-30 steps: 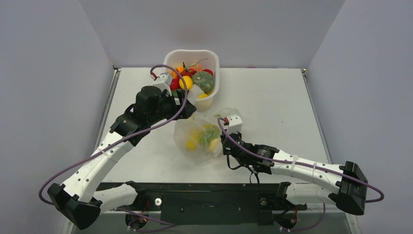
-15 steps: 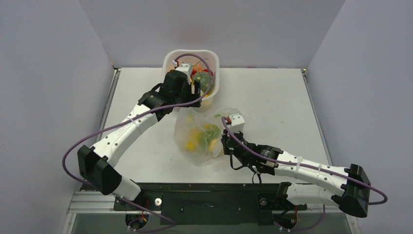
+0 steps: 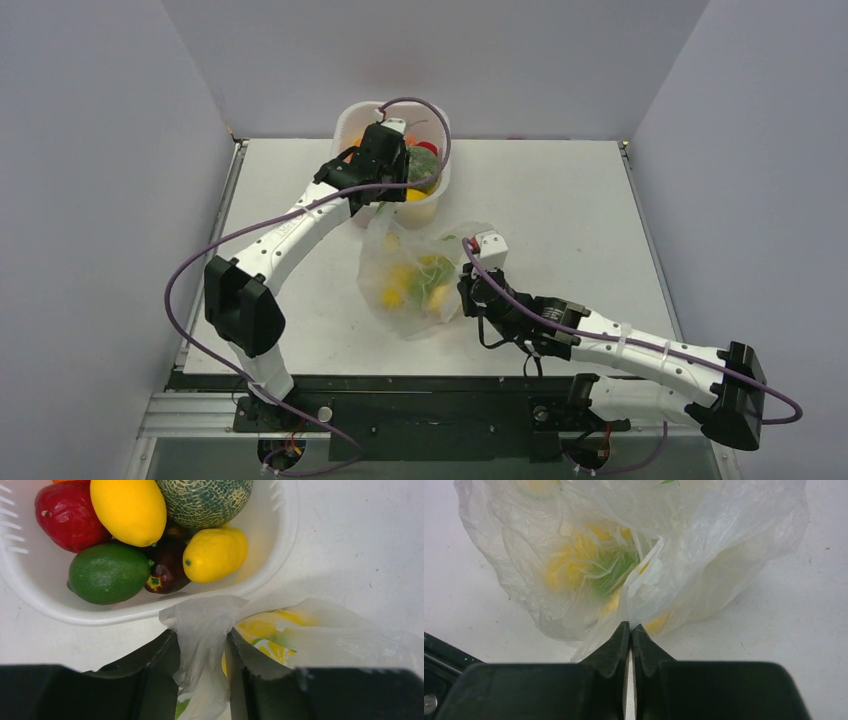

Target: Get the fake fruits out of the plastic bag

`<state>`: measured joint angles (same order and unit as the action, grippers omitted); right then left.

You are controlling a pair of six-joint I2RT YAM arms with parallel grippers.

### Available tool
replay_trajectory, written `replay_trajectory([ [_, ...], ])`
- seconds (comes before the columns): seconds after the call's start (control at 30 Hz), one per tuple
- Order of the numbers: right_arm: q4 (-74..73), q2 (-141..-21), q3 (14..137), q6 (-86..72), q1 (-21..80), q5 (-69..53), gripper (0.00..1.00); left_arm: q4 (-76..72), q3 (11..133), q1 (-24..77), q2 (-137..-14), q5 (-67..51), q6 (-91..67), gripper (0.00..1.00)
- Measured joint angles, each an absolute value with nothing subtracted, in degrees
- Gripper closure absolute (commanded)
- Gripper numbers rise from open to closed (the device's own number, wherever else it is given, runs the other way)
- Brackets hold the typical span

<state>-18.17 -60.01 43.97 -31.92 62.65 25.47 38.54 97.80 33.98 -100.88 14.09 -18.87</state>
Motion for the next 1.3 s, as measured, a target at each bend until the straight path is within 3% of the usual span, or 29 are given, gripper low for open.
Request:
replay_trajectory([
  [0.2, -22.39, -59.72, 51.09, -30.94, 56.97, 20.95, 1.00, 38.98, 99.44, 27.77, -99.44, 5.13, -17.69, 1.00],
  [0.47, -28.45, -68.90, 78.11, -30.50, 39.99, 8.34, 1.00, 39.42, 102.08, 12.32, -91.61, -12.08, -18.85, 1.00],
  [0.63, -30.85, -73.71, 87.37, -30.24, 31.64, -0.25, 1.00, 37.80, 100.99, 5.04, -84.99, -23.44, -21.56, 1.00],
  [0.83, -33.65, -75.68, 87.53, -28.97, 29.26, -4.56, 1.00, 26.81, 83.59, 3.05, -71.20, -37.87, -28.69, 1.00],
  [1.0, -33.28, -74.43, 79.09, -28.12, 29.21, -4.84, 1.00, 18.33, 62.08, 3.01, -60.69, -45.28, -36.47, 1.00],
  [1.13, -34.83, -74.32, 72.25, -26.61, 29.23, -3.42, 0.99, 18.00, 51.72, 3.01, -55.57, -47.86, -38.83, 1.00],
  [1.3, -37.15, -72.14, 68.90, -24.47, 29.23, -0.56, 0.74, 19.84, 48.21, 3.01, -50.65, -48.49, -38.76, 1.00],
])
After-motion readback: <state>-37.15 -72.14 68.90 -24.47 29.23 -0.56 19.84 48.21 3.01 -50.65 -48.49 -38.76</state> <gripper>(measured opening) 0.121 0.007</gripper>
